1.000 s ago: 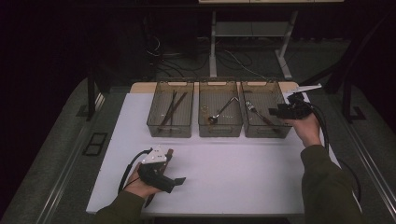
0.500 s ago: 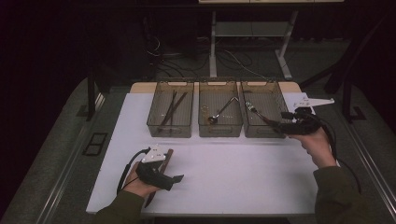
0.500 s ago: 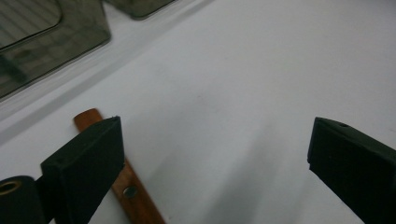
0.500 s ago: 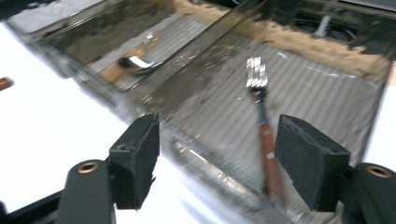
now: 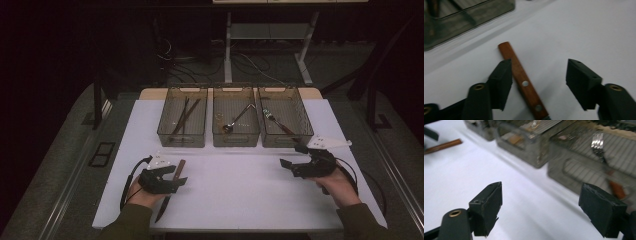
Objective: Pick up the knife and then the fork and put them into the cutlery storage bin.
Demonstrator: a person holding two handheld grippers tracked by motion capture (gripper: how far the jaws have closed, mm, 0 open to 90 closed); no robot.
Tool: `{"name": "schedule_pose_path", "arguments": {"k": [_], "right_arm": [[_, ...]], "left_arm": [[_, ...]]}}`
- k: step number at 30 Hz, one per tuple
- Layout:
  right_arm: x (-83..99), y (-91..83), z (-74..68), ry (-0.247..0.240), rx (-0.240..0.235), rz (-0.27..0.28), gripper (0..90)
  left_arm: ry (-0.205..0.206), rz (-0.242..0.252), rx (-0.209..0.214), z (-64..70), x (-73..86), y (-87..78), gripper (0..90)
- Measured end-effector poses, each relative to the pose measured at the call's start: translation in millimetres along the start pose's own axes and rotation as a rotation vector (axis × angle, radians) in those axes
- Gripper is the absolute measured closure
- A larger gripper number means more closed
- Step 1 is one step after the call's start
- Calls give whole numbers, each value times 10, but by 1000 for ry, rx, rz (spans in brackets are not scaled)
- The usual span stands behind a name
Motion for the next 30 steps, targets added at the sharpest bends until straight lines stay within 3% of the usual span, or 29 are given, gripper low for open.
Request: {"name": "schedule_pose_path", "arguments": {"k": [5, 10, 16, 19, 21, 26, 29, 30], "right_arm": [[144, -17, -227, -20, -33, -8, 181], [280, -51, -383, -50, -46, -29, 181], [334, -17, -460, -72, -55, -46, 181], [333, -7, -472, -78, -59, -45, 181], [334, -6, -472, -78, -59, -45, 181], [338, -4, -478, -77, -63, -47, 181], [341, 1, -494, -77, -71, -48, 181], [342, 3, -500, -78, -73, -48, 181]], "left_arm": [[-18, -4, -13, -73, 6, -20, 558], [-52, -40, -2, -68, 58, -16, 609], [-45, -96, 2, -56, 124, 35, 657], [-36, -107, -2, -47, 129, 43, 673], [-7, -112, 4, -31, 130, 47, 676], [50, -116, 52, 61, 128, 66, 744], [65, -122, 50, 81, 131, 66, 738], [70, -124, 59, 87, 134, 60, 697]]}}
Point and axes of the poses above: each handheld gripper's, and its own axes: y roughly forward along the jaws, x roughly out of its underside, z roughly to its right, the point moved 10 cm from there along y, roughly forward along the jaws, and after that the axes turned 3 degrees about -y, right-handed, at the moved point
